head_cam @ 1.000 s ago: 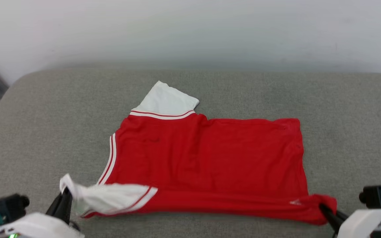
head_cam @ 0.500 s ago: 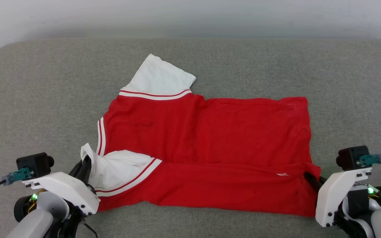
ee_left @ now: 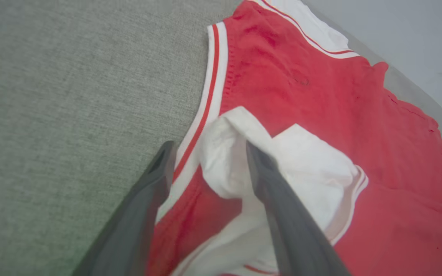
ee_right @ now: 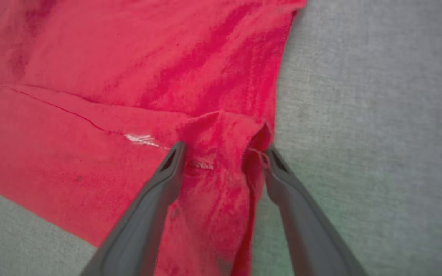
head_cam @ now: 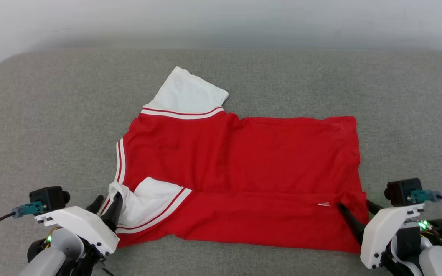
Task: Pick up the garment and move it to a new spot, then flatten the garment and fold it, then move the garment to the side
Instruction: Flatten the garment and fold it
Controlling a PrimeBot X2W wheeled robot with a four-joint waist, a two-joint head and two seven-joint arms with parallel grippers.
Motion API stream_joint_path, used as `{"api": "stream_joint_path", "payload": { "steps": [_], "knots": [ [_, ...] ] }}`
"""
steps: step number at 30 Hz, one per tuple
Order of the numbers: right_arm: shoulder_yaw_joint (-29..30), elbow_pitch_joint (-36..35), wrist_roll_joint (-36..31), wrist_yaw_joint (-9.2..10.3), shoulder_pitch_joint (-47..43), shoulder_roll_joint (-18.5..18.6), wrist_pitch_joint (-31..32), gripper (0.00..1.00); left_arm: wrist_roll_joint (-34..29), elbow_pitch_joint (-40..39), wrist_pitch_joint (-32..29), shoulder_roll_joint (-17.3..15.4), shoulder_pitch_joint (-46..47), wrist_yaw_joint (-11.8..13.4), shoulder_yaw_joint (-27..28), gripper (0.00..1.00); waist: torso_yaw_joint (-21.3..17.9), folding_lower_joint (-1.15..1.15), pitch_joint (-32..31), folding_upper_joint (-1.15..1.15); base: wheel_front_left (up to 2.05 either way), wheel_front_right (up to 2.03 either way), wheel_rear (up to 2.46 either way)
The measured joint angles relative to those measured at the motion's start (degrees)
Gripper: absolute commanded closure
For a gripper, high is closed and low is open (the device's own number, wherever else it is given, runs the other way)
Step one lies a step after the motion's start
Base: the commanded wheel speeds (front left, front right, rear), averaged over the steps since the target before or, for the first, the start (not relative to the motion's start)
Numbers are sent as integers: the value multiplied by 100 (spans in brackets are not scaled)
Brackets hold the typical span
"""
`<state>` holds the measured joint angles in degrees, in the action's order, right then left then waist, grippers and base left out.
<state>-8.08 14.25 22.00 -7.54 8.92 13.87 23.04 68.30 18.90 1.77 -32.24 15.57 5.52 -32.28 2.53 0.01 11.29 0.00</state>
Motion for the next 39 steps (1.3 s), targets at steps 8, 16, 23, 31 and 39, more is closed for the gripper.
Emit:
{"api": "stream_joint_path", "payload": {
  "steps": [8, 16, 23, 31, 39],
  "knots": [
    [0, -404, -263, 4, -258, 77, -1358, 0, -21, -205, 43, -285, -1, 113, 144, 0, -78, 0, -374, 0, 0, 0, 0],
    [278, -936, -923, 3, -625, -260, -2616, 0, 5, -931, -734, -1156, -99, 388, 187, 0, -285, -1, -684, 0, 0, 0, 0],
    [593, -1627, -1399, 4, -915, -637, -3029, 0, 269, -1606, -1827, -1913, -305, 560, 64, 0, -510, -1, -679, 0, 0, 0, 0],
    [646, -2081, -1522, 4, -1048, -944, -3058, 0, 823, -1601, -2524, -2117, -844, 813, -57, 0, -803, -1, -393, 0, 0, 0, 0],
    [650, -2270, -1521, 4, -1022, -1022, -3007, 0, 1251, -1157, -2624, -1897, -873, 649, 74, 0, -984, -1, -16, 0, 0, 0, 0]
  ]
}}
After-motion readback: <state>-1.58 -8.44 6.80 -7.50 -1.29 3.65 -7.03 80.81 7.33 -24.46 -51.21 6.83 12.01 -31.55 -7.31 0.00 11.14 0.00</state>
